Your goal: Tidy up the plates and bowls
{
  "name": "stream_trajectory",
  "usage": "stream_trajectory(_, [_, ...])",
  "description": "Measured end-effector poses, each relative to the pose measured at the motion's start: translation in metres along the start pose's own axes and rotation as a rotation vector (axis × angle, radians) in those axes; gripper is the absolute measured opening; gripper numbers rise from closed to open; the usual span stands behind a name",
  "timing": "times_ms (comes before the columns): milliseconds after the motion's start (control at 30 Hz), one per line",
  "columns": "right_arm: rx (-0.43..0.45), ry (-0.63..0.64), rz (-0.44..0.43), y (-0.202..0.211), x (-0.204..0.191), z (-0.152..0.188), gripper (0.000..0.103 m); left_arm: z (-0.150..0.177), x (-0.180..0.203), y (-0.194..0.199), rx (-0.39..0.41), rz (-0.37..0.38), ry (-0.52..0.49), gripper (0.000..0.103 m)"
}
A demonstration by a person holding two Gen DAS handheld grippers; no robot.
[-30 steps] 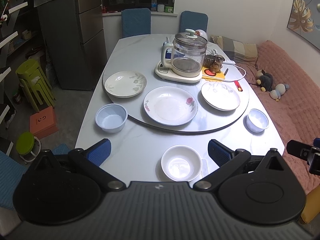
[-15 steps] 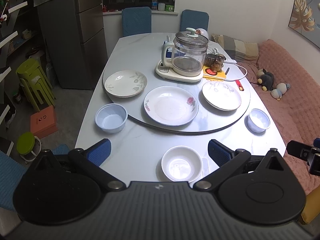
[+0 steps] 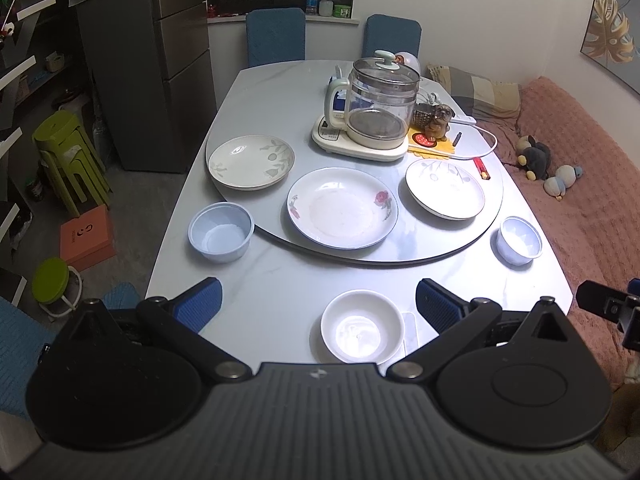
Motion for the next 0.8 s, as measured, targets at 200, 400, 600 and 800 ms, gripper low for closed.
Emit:
stream_trajectory(200, [-0.015, -0.024, -0.029, -0.005, 0.005, 0.0, 0.103, 0.001, 0.003, -0.005, -0.018, -0.005, 0.0, 0.103])
stream_trajectory(400, [-0.04, -0.019, -0.064, -0.013, 0.006, -0.002, 0.103, 0.001, 0.008, -0.016, -0.051, -0.003, 0.01, 0.103])
stream_trajectory(600, [-0.048, 0.001, -0.091, -0.016, 0.011, -0.005, 0.103, -0.002, 0.016, -0.02, -0.073, 0.014, 0.041, 0.103])
stream_trajectory(800, [-0.041, 0.004, -0.119, -0.021, 0.022, -0.005, 0.102, 0.0, 0.017, -0.026, -0.089, -0.01, 0.069, 0.103])
Point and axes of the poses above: each gripper's, at about its wrist camera, not at the fingertips, and y roughly against the way its jaws point, x to its right, z to its underside, the point moved 3 cm from there along -y, roughly the way its jaws point, and after that the axes turned 11 degrees about y, right-handed, at the moved point
